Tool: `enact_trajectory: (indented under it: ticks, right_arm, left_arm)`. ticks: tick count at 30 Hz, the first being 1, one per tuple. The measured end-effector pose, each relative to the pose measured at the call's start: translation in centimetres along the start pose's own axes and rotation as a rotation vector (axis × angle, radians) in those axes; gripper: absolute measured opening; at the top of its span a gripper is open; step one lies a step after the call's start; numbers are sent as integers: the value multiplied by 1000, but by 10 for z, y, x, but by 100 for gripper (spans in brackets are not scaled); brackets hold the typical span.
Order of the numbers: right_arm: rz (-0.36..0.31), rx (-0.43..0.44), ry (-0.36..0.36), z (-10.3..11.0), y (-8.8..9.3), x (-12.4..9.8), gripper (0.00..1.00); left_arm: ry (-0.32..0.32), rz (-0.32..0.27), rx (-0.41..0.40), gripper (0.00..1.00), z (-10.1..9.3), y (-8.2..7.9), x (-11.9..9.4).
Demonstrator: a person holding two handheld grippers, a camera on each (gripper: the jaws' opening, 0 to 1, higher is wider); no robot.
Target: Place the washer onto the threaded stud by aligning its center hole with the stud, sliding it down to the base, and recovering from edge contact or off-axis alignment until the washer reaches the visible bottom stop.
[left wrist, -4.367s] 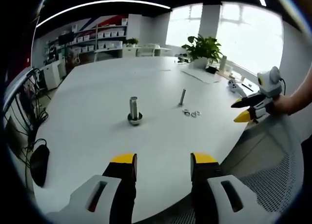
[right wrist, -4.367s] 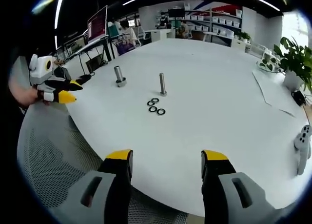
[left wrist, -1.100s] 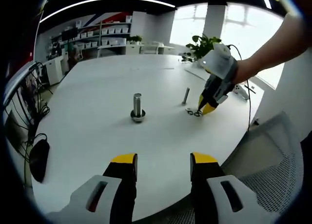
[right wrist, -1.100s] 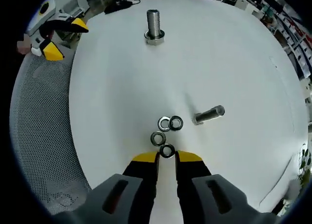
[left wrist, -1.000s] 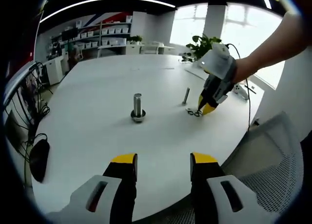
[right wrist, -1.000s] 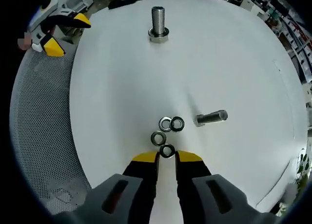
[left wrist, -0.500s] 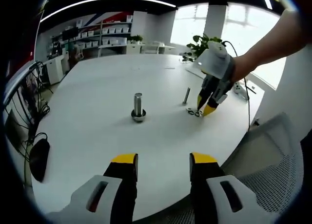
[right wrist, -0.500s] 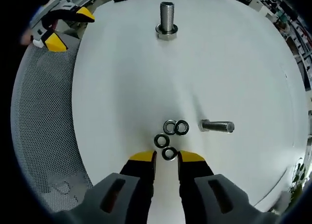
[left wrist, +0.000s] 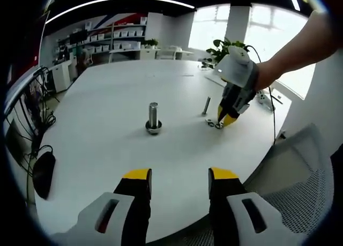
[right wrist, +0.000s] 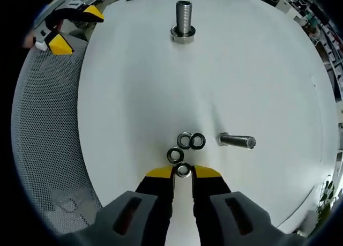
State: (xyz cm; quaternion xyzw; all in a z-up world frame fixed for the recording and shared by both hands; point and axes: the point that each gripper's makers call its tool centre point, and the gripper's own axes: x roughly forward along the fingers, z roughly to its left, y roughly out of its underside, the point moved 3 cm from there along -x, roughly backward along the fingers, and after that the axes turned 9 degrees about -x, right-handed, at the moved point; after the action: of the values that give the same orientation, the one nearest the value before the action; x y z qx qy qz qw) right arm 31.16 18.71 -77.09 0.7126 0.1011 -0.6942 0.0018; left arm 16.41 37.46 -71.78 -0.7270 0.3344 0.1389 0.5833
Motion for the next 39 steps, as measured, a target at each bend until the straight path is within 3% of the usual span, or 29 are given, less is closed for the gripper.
enact_trajectory:
  ticks: [7,19,28,39]
  right_arm:
    - [-20,-9,1,-1,1,0,14]
    - [-56,70,1,-3,3,0,14]
    - [-70,-110,-20,2,4,-1,17]
    - [-38,-160,-29,2,5,-1,15]
  left_arm:
    - [0,-3,-3,41,0,0,0]
    - [0,-5,-5,41,0,-1,-1]
    - [-2,-4,-1,41,0,-1,-1]
    - [-1,-7,-7,41,1,-1,-1]
